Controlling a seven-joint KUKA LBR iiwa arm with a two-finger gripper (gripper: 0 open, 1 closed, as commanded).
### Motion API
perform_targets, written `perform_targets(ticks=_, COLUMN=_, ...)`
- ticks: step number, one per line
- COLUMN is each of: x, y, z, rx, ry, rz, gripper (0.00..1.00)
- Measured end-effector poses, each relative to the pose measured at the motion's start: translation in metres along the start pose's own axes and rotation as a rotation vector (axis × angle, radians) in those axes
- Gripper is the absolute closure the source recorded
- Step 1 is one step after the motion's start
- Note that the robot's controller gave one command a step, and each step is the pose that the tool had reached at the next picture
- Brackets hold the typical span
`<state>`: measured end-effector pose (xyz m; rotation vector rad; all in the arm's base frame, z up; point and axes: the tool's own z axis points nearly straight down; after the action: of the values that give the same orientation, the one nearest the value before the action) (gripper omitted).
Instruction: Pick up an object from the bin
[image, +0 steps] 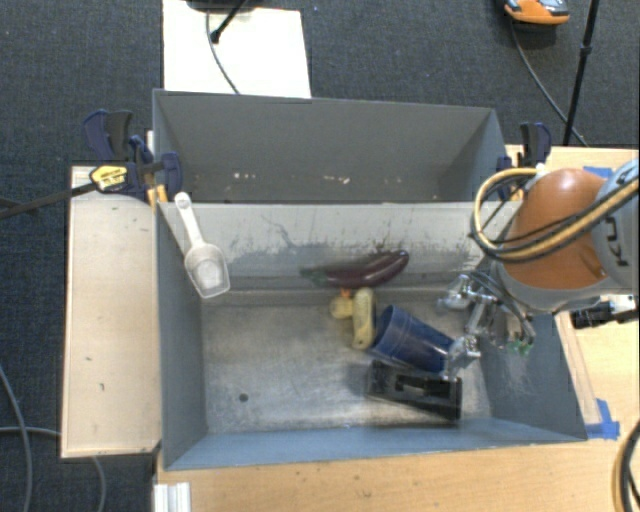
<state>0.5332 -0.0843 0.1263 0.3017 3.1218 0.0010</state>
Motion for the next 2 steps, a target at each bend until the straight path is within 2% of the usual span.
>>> perform_targets(ticks=1, x=0.0049, y=0.0163, z=0.0209, rx=-0.004, ry=-0.021, rz=-0.110, gripper=1.00)
perform_targets(ticks=2, x=0.0049, y=0.0163, z=0.0209, rx=-0.004, ry=-0.021, rz=-0.111, gripper=1.00)
